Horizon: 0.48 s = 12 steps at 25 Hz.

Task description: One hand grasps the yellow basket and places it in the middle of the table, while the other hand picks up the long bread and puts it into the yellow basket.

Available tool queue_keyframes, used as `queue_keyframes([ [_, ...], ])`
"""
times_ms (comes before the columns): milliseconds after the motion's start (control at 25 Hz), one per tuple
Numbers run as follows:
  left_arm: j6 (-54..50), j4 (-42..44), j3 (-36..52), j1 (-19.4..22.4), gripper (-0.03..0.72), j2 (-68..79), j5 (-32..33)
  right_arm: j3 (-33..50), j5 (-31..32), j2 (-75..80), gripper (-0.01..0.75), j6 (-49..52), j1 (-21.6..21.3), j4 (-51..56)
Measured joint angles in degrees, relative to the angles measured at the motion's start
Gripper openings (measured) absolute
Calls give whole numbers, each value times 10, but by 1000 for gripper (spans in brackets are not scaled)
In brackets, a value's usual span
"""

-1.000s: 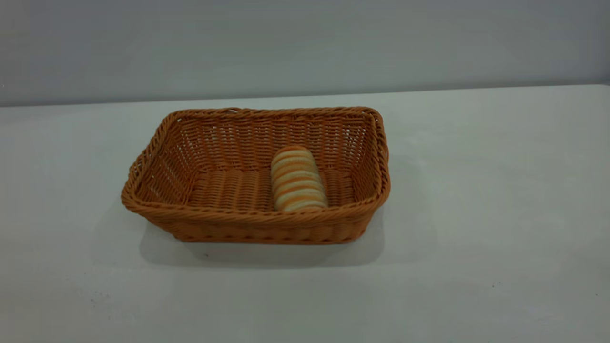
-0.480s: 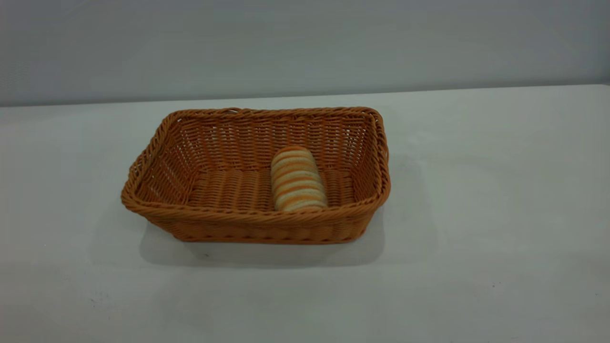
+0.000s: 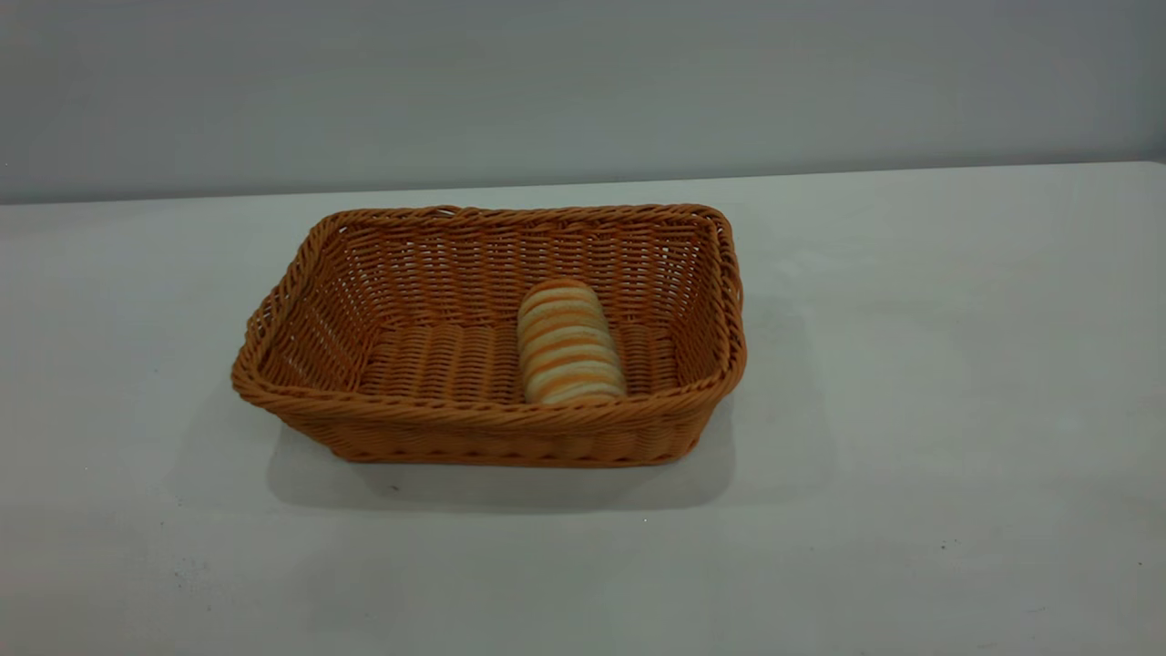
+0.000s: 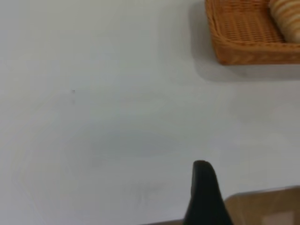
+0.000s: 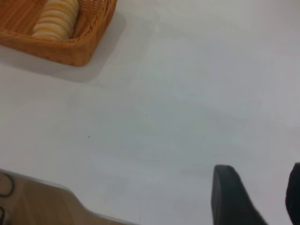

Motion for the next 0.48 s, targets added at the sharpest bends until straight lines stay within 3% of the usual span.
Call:
queue_keyframes([
  [480, 1, -4, 0, 1, 555, 0, 0, 0, 0, 0, 334, 0, 0, -1],
])
